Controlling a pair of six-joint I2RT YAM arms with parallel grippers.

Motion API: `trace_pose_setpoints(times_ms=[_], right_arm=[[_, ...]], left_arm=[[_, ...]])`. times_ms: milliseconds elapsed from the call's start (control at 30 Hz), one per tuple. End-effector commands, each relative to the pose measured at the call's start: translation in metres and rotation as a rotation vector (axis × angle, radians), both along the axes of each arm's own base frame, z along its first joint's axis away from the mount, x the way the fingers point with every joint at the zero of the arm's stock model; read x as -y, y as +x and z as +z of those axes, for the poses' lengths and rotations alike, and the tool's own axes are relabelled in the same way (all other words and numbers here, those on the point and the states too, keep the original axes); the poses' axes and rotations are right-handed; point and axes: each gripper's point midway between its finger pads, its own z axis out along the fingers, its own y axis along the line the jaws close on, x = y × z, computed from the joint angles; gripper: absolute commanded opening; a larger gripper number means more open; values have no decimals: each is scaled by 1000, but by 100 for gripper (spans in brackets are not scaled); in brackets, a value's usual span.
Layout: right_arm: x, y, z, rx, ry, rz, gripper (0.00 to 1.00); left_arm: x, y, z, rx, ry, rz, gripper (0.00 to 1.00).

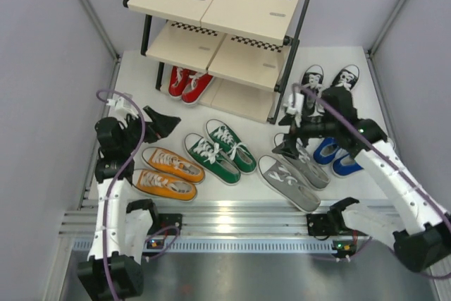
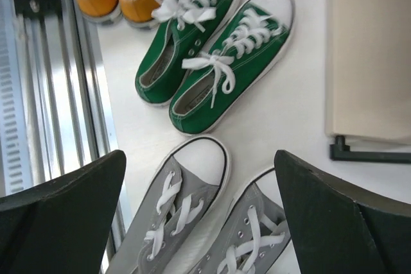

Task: Place and organize the shoes onto the shoe shelf
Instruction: Pick up the shoe at the center of the board.

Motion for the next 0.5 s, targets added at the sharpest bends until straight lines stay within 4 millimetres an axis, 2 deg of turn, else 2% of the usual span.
trace_pose_setpoints(times_ms=[0,67,100,133,167,200,300,467], right_arm=[[-12,6,-38,95,-330,38,99],[-21,17,-47,119,-393,32,99],[-35,20,-53,113,-413,56,99],[-39,26,-57,121,-430,43,99],[-50,33,-54,149,-422,40,100],[-62,35,-66,143,-446,55,99],[-87,48,-79,132,-461,41,99],[-104,67,-103,93,-483,-7,96]], left_arm=[[21,-22,1,42,6,-124,98],[24,-31,3,69,34,-146,98],[25,-34,-2,61,38,-145,98],[25,-36,-1,71,43,-142,98],[25,-40,2,92,48,-137,98],[26,-42,4,100,49,-139,98],[27,-45,10,126,52,-151,98],[32,-50,14,140,47,-182,99]])
